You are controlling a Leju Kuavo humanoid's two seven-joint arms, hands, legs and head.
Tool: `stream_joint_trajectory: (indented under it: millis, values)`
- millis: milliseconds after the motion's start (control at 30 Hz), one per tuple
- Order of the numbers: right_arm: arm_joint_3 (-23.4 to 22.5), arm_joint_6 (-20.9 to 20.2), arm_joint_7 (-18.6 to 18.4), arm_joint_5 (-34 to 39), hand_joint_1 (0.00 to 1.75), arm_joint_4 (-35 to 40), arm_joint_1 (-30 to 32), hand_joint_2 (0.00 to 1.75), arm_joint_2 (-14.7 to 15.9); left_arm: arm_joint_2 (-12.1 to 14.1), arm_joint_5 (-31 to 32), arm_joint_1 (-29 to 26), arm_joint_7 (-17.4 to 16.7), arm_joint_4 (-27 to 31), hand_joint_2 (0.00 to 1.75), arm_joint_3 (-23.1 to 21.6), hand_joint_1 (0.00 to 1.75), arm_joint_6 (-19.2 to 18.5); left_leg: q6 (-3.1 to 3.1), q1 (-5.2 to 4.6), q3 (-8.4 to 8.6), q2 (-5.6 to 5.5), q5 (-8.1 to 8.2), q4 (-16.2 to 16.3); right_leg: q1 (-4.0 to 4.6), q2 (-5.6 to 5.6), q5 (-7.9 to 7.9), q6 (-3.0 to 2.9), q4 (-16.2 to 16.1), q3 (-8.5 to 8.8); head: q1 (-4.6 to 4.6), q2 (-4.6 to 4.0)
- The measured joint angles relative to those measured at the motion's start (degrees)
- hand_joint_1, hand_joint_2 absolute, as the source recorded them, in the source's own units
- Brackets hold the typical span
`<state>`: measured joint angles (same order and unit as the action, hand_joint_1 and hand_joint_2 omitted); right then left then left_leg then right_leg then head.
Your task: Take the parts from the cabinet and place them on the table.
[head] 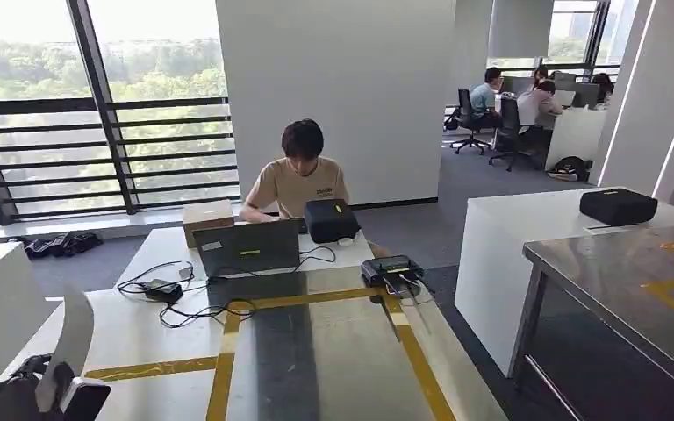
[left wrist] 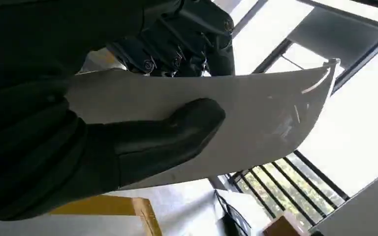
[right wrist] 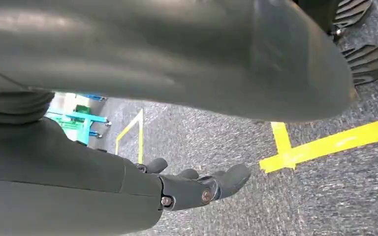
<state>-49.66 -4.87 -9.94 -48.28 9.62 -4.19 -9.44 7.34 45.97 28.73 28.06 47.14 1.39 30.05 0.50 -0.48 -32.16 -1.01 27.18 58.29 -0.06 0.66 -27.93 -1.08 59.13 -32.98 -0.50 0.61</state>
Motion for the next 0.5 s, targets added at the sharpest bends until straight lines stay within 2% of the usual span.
stream_joint_trajectory:
  millis: [100,133,300,333,400,500]
  values:
    - [-0.02,-0.09,0.02,0.02,0.0,0.0,0.05,0.0,0.0,-1.29,3.94,-1.03,-0.88,-2.32,1.75,-3.69,1.75,2.39,-0.11,-0.06,-0.02,0.04,0.07,0.0,-0.05,0.17,0.04,0.07,-0.13,0.01,0.0,0.0]
    - [-0.02,-0.11,0.02,0.02,0.0,0.0,0.17,0.0,0.0,-1.88,5.99,-1.83,-1.44,-2.91,1.75,-5.03,0.0,3.83,-0.18,-0.09,-0.02,0.08,0.12,0.01,-0.09,0.22,0.05,0.09,-0.16,0.01,0.02,0.0]
    - [-0.02,0.02,0.02,0.33,0.0,0.0,0.3,0.0,0.0,-3.54,11.87,-5.87,-4.53,-4.48,1.75,-10.23,0.0,7.28,-0.39,-0.14,-0.06,0.09,0.26,0.02,-0.14,0.22,-0.03,0.19,-0.24,0.01,0.0,0.0]
    - [-0.02,0.09,0.0,0.35,0.0,0.0,0.33,0.0,0.0,-3.82,12.76,-6.79,-5.71,-4.52,0.0,-11.03,0.0,7.39,-0.43,-0.17,-0.06,0.09,0.28,0.02,-0.18,0.22,-0.06,0.24,-0.24,0.01,0.0,0.0]
    - [-0.04,0.44,0.02,0.37,0.0,0.0,0.46,0.0,0.0,-4.46,12.81,-8.44,-8.32,-4.43,0.0,-11.56,0.0,6.61,-0.44,-0.19,-0.06,0.09,0.3,0.02,-0.19,0.21,-0.09,0.29,-0.25,0.01,0.0,0.0]
    - [-0.09,0.66,0.0,0.37,0.0,0.0,0.65,0.0,0.0,-5.16,6.99,-10.66,-9.38,-3.19,0.0,-11.45,0.0,1.65,-0.46,-0.19,-0.08,0.08,0.32,0.01,-0.19,0.21,-0.12,0.33,-0.25,0.01,0.02,0.0]
